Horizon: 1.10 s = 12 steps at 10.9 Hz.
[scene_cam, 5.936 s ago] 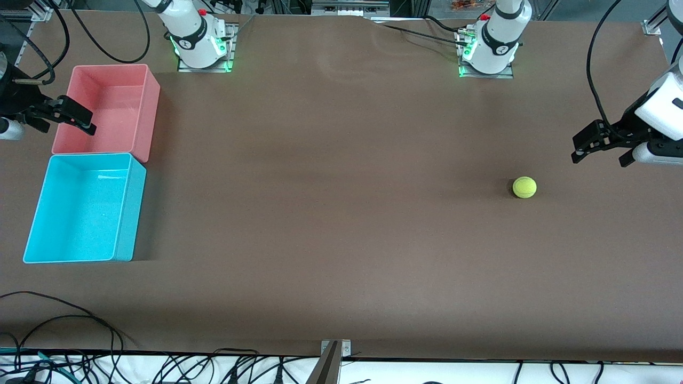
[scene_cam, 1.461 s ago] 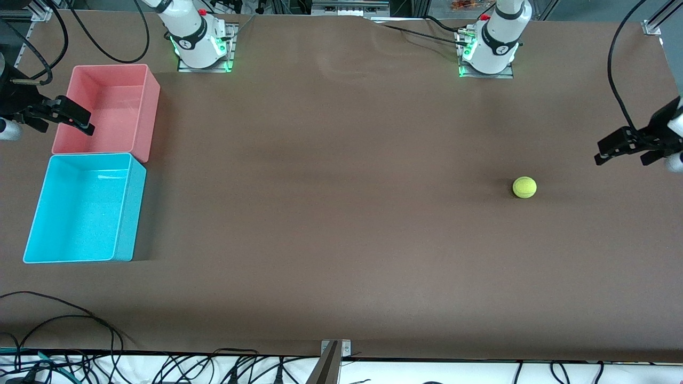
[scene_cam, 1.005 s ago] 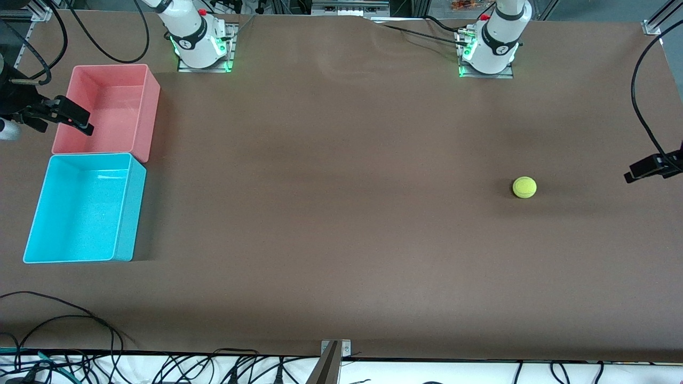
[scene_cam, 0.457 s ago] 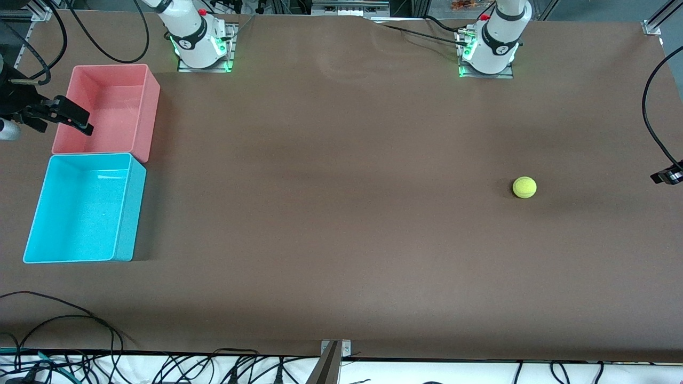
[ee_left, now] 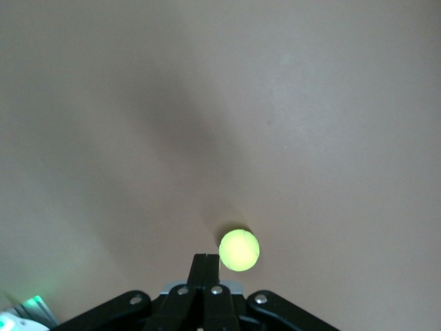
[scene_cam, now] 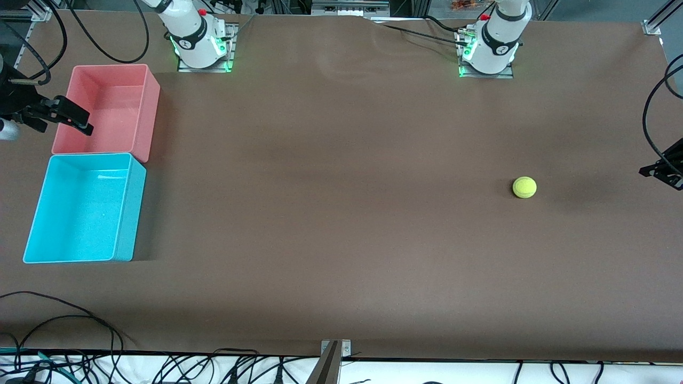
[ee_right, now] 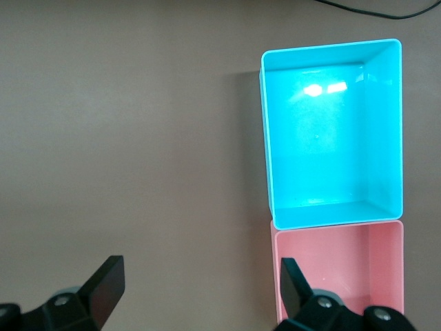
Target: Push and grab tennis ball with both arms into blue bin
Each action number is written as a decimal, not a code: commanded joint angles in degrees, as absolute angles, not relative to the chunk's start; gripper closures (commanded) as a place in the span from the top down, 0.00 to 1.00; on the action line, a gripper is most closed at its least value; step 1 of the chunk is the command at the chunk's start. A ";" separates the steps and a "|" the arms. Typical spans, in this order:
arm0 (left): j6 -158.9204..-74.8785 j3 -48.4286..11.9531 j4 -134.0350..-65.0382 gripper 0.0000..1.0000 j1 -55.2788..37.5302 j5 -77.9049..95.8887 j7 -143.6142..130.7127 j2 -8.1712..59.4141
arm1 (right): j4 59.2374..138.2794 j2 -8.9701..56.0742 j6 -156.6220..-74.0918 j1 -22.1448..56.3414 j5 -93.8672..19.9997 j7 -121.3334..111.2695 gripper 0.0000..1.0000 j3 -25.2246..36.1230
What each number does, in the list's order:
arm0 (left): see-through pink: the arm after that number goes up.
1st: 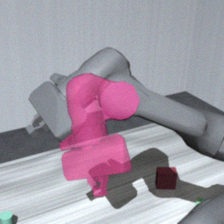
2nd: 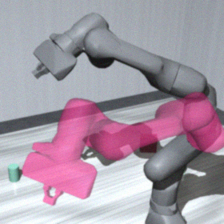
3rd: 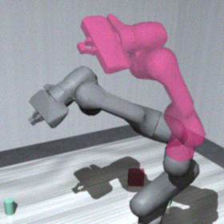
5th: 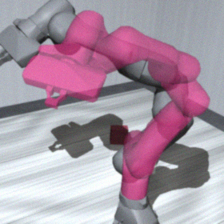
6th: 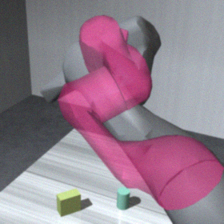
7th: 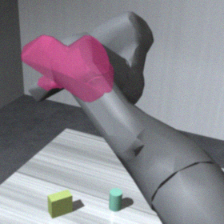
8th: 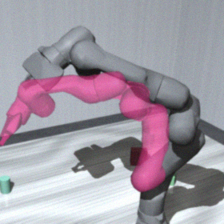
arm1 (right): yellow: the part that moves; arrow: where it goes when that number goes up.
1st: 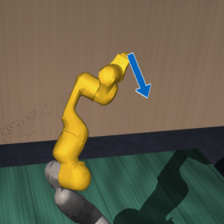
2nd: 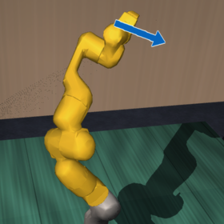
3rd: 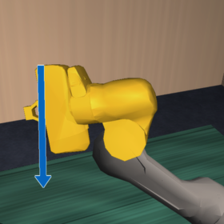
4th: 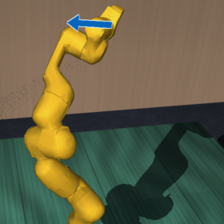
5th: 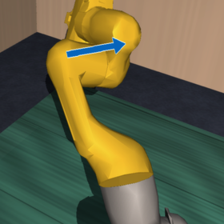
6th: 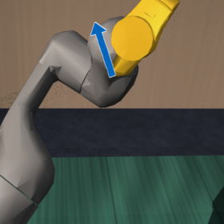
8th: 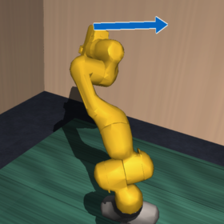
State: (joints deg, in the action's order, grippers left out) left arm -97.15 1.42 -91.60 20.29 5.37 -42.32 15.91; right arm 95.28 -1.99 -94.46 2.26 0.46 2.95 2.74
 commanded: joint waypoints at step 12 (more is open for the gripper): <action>-141.41 -1.14 -123.84 0.00 19.78 7.38 -62.74 22.67 | 93.87 -1.58 -93.16 2.20 -0.53 3.08 1.00 2.90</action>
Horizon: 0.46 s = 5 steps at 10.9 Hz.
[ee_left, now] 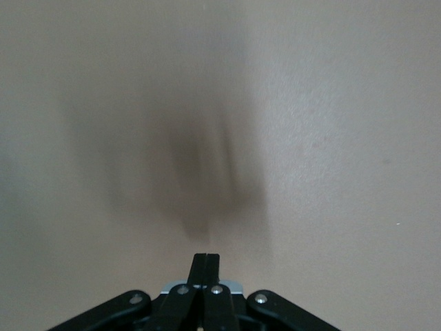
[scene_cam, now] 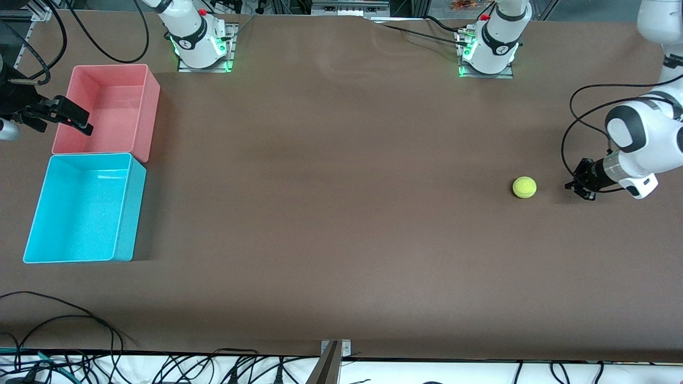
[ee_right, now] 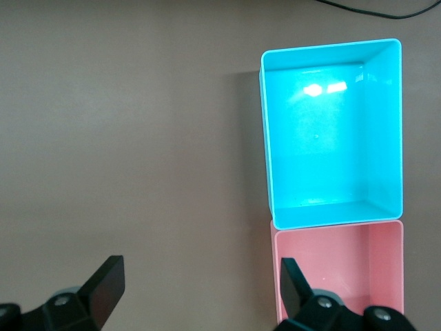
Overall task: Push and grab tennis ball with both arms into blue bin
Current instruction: 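Lower the left gripper behind the tennis ball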
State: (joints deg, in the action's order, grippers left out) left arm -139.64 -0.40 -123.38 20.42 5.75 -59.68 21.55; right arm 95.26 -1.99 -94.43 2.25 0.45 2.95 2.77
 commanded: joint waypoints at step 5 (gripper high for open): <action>-143.53 -1.14 -123.84 0.00 19.77 6.68 -62.58 23.99 | 93.87 -1.58 -93.16 2.20 -0.53 3.08 1.00 2.90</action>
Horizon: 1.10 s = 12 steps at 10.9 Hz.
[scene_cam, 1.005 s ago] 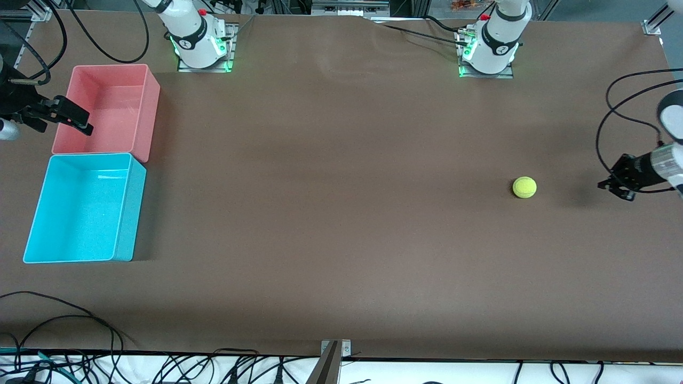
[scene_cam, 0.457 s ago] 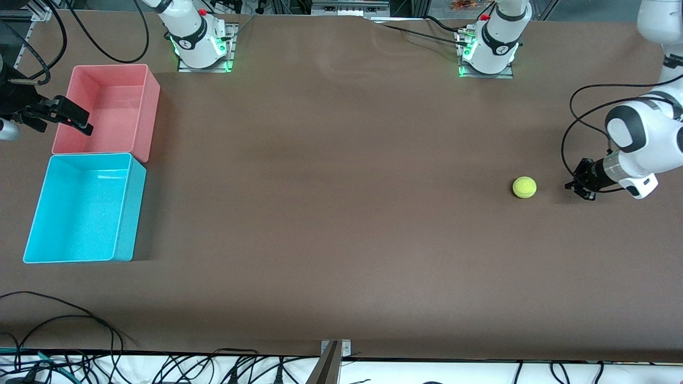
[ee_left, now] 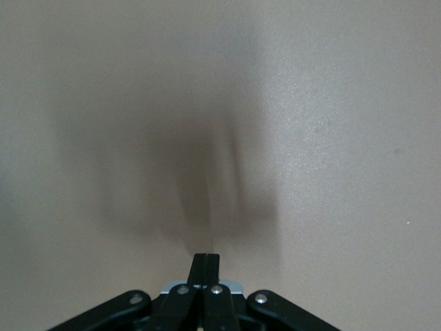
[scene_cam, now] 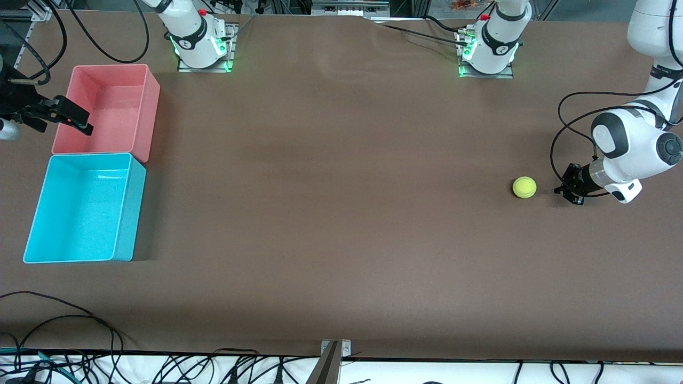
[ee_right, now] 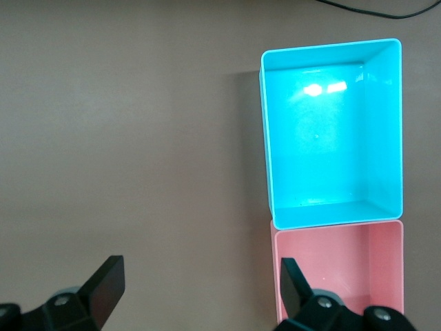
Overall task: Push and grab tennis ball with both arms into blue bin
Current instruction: 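Lower the left gripper behind the tennis ball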
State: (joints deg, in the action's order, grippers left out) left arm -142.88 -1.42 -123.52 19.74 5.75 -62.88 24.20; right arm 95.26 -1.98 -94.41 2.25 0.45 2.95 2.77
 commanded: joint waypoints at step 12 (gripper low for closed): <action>-143.79 -14.90 -130.34 0.00 19.69 6.59 -79.67 20.66 | 93.95 -1.49 -93.16 2.29 -0.53 3.16 1.00 2.81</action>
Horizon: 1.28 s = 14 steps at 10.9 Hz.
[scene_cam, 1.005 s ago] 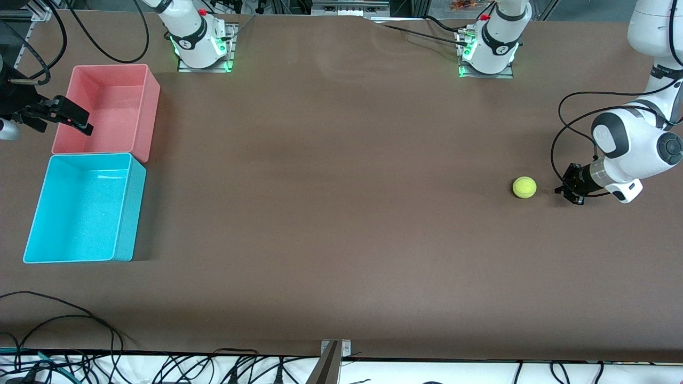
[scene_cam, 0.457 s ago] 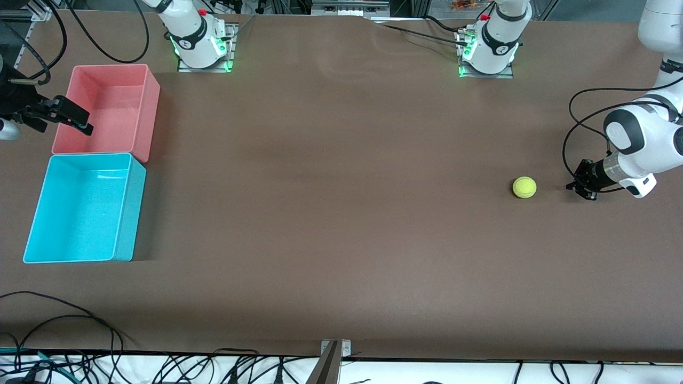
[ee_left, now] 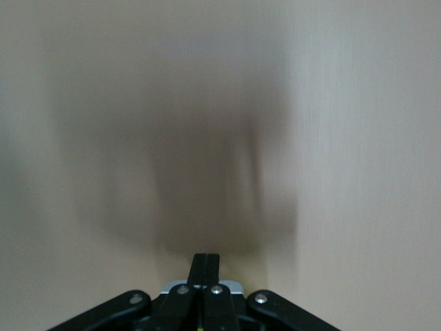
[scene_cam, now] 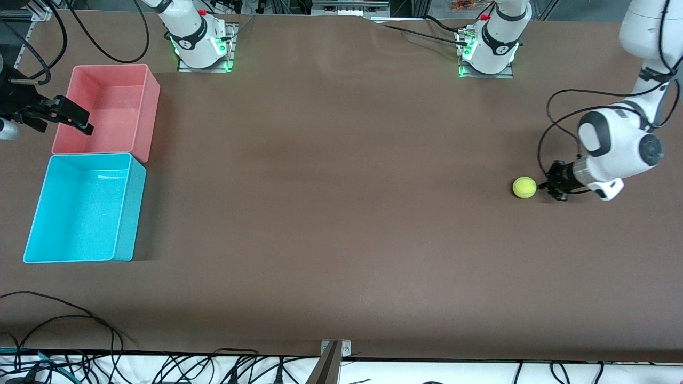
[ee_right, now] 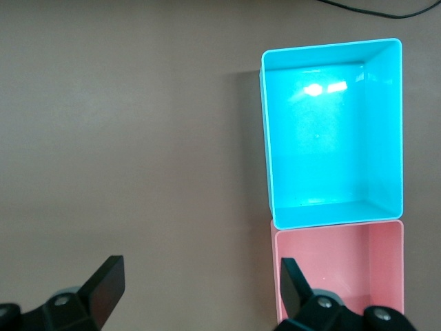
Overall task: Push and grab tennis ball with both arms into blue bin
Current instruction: 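Lower the left gripper behind the tennis ball, then push the tennis ball with the left gripper toward the bins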
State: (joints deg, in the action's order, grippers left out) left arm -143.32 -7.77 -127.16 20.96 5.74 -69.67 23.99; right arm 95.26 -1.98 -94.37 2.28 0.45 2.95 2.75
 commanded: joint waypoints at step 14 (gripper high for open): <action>-135.62 -27.25 -125.87 0.00 24.17 -0.42 -81.04 15.55 | 94.30 -0.35 -93.08 2.64 -0.61 2.73 1.00 2.37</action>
